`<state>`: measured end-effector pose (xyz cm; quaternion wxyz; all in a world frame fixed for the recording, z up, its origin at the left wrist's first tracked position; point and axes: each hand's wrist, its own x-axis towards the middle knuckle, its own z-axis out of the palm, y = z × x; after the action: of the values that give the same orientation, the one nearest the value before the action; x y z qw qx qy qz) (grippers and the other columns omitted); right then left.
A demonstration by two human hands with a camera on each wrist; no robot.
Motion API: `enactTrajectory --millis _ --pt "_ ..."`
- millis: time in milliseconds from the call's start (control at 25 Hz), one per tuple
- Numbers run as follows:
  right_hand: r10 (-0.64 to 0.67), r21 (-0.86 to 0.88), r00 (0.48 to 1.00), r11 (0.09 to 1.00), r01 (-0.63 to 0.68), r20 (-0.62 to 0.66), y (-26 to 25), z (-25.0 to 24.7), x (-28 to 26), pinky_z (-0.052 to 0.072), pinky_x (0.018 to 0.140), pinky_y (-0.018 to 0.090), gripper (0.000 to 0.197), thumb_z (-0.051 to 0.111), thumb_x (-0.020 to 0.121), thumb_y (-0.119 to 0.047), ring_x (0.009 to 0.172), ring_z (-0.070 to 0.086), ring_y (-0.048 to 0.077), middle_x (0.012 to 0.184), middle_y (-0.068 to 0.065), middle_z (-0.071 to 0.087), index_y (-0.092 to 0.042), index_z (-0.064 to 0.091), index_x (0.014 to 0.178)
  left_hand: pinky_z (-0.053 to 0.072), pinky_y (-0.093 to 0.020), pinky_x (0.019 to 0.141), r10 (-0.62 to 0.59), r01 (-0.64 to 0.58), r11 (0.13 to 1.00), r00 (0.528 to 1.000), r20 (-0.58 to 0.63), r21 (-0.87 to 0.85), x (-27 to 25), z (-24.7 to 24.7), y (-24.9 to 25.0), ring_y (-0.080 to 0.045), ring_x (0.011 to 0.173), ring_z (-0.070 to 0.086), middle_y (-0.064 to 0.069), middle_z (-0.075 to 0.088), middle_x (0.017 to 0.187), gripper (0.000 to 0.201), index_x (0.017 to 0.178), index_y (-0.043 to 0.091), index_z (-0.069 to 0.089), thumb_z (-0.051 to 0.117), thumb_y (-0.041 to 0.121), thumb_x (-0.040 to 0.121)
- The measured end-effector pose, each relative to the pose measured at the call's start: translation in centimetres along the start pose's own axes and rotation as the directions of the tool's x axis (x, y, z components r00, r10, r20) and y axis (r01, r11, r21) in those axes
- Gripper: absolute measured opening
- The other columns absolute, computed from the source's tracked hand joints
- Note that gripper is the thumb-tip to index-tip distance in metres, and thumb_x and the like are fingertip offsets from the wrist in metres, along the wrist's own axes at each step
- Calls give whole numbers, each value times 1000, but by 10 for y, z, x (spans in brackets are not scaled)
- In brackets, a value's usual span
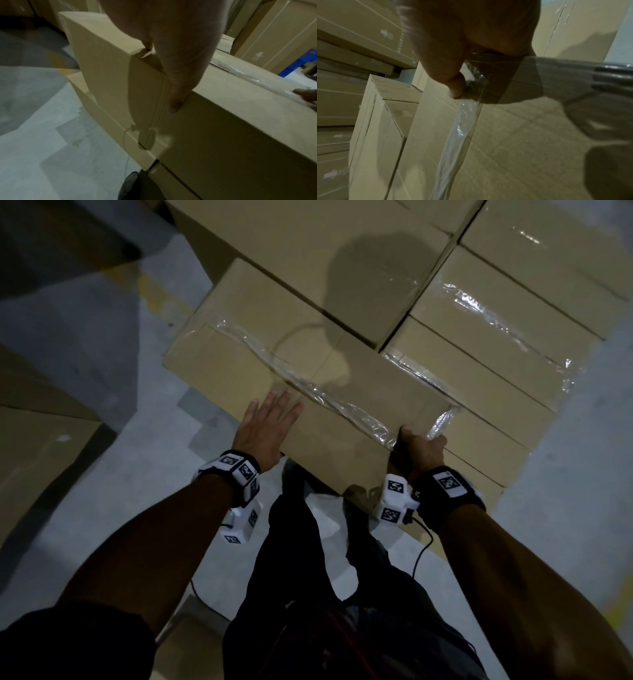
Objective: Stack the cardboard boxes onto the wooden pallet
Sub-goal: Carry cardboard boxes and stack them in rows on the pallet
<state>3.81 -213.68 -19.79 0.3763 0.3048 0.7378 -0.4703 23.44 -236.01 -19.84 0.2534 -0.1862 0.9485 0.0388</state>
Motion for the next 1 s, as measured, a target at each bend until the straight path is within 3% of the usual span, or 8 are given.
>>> enactTrajectory --millis 80,200,280,360,440,640,880,1000 --pt "-14 -6 1000 1000 14 2 -1 5 -2 54 63 36 76 68 93 -24 89 61 24 113 11 54 -18 17 149 7 -49 121 -11 11 1000 1000 -11 14 -1 0 -6 -29 152 1 -5 -4 166 109 158 25 0 77 32 81" --pt "-66 -22 998 998 66 12 -5 21 -6 47 57 29 72 64 96 -22 85 57 20 126 13 52 -12 18 150 10 -51 120 -61 61 998 998 -21 0 0 -1 -19 -30 152 1 -4 -4 166 110 158 27 1 78 26 80" --pt "-60 -39 998 997 60 19 -7 37 -6 53 62 32 73 63 96 -23 87 59 21 130 14 50 -12 16 152 13 -53 119 -91 91 996 996 -22 -4 2 -2 -32 -31 152 2 -3 -3 166 112 158 27 1 80 22 78" --pt "-48 -29 999 998 49 20 -10 53 -11 58 81 46 78 65 94 -27 104 62 32 139 19 48 -15 15 153 16 -54 118 -111 112 994 994 -21 18 5 -3 -45 -32 152 4 -3 -3 166 112 158 28 1 80 23 78" --pt "-52 -54 999 997 53 10 -13 68 -12 55 92 52 79 65 93 -29 114 58 36 142 19 46 -15 15 153 18 -55 118 -138 139 989 990 -19 40 7 -4 -58 -34 151 6 -3 -2 166 111 158 29 0 79 25 79" --pt "-38 -64 999 997 40 22 -21 96 -19 55 93 53 81 64 93 -32 117 58 38 143 20 45 -17 13 153 19 -54 118 -174 176 983 984 -33 46 8 -5 -82 -38 151 6 -3 -5 166 109 158 28 -2 76 24 82" --pt "-72 -87 997 993 75 40 -29 126 -34 55 90 49 71 63 92 -30 103 61 33 124 15 53 -15 21 147 18 -53 120 -237 238 971 969 -63 19 10 -6 -99 -37 151 5 -2 -6 166 103 158 30 -4 62 0 85" --pt "-71 -92 996 993 76 57 -31 141 -39 55 91 56 67 64 91 -31 103 62 35 123 18 56 -18 23 142 19 -53 119 -257 257 966 963 -77 -13 12 -6 -113 -37 151 6 -1 -4 166 107 158 31 -4 65 -2 82"
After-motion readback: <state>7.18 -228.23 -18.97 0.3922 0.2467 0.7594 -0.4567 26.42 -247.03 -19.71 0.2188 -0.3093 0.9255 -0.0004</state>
